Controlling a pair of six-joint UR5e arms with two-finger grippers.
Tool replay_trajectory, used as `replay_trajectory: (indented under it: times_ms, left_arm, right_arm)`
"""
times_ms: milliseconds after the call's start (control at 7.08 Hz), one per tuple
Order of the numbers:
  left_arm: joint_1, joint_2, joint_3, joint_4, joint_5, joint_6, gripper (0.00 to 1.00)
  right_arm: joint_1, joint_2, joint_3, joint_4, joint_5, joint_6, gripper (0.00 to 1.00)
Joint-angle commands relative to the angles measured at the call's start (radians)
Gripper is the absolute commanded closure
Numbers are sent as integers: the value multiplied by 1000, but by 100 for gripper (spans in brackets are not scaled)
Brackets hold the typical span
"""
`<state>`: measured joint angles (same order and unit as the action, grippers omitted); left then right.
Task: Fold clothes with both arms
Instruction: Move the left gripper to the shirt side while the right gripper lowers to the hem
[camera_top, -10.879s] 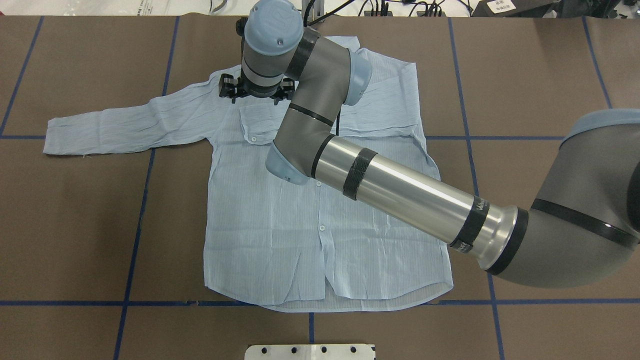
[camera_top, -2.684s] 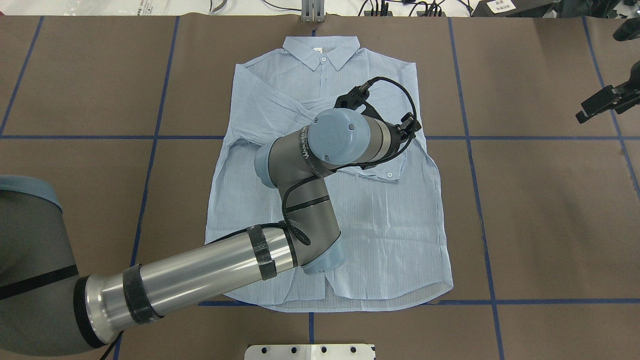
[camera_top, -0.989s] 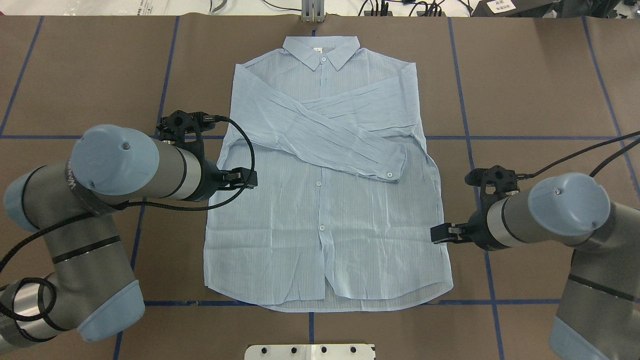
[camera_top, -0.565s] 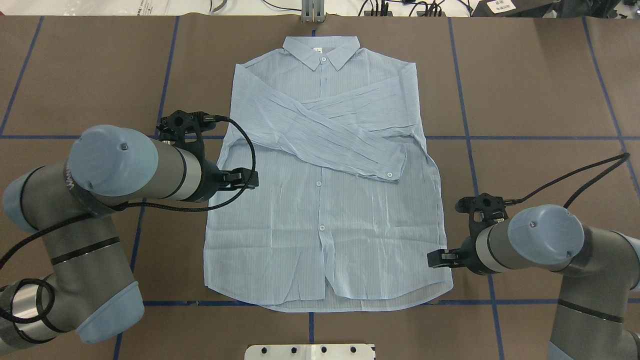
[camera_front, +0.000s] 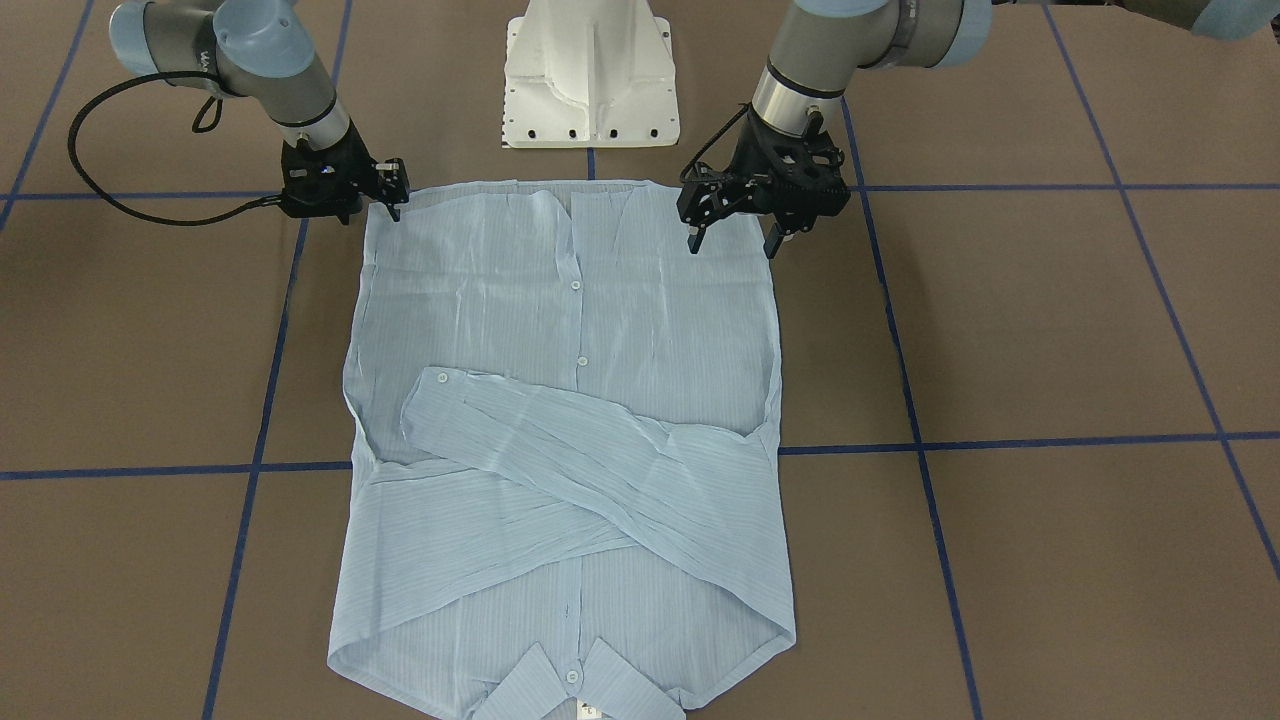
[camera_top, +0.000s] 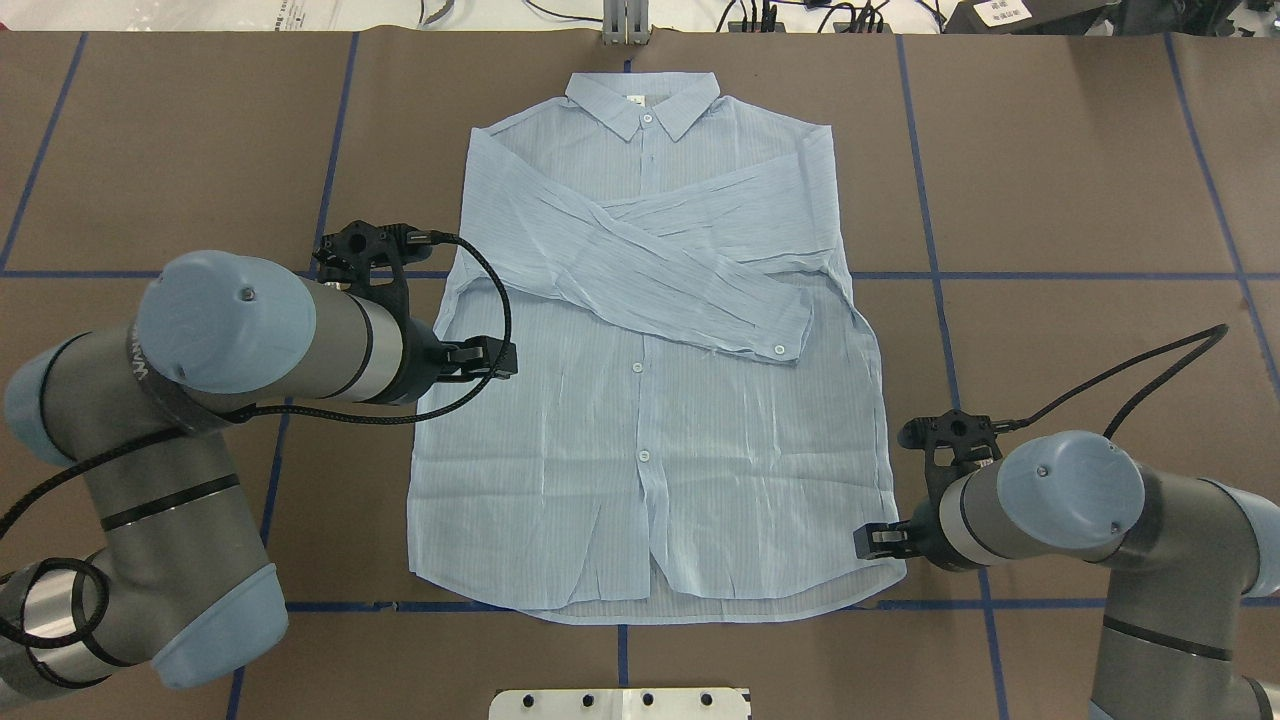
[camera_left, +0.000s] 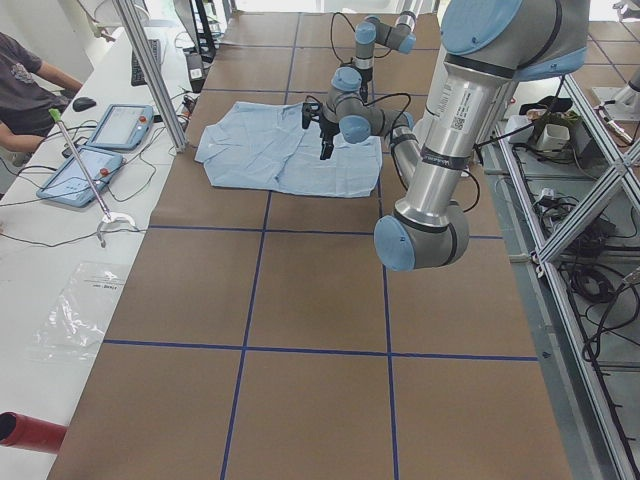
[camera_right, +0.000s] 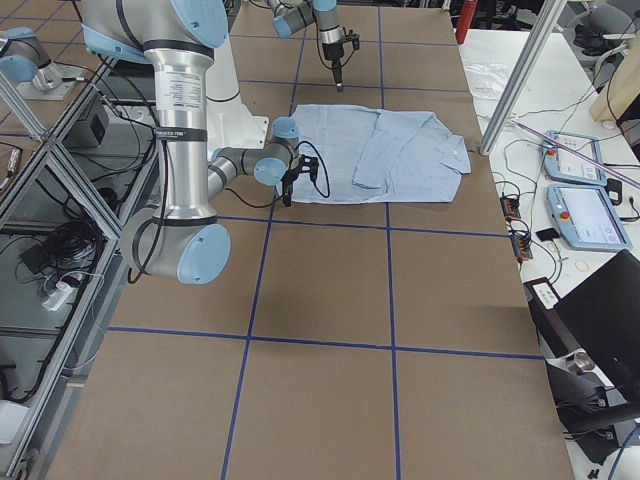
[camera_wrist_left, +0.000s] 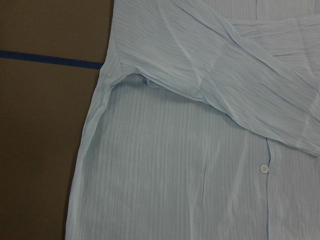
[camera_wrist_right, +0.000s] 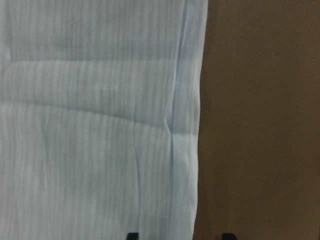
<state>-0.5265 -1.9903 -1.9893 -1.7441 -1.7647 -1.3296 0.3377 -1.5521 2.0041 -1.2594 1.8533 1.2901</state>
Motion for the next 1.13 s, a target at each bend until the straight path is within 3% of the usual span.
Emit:
replay_trajectory:
  times_ms: [0, 141, 424, 989]
  left_arm:
    - [0, 1, 3, 0, -1, 1, 2]
    - [0, 1, 9, -2, -1, 1, 2]
    - [2, 1, 14, -3, 2, 3, 6]
    - [8, 5, 36, -2, 5, 1, 13]
  right_arm:
    - [-3, -2, -5, 0, 18, -2, 53]
    - [-2, -6, -5, 0, 20, -2, 66]
    - [0, -8, -2, 0, 20, -2, 100]
    - [0, 6, 25, 6, 0, 59, 100]
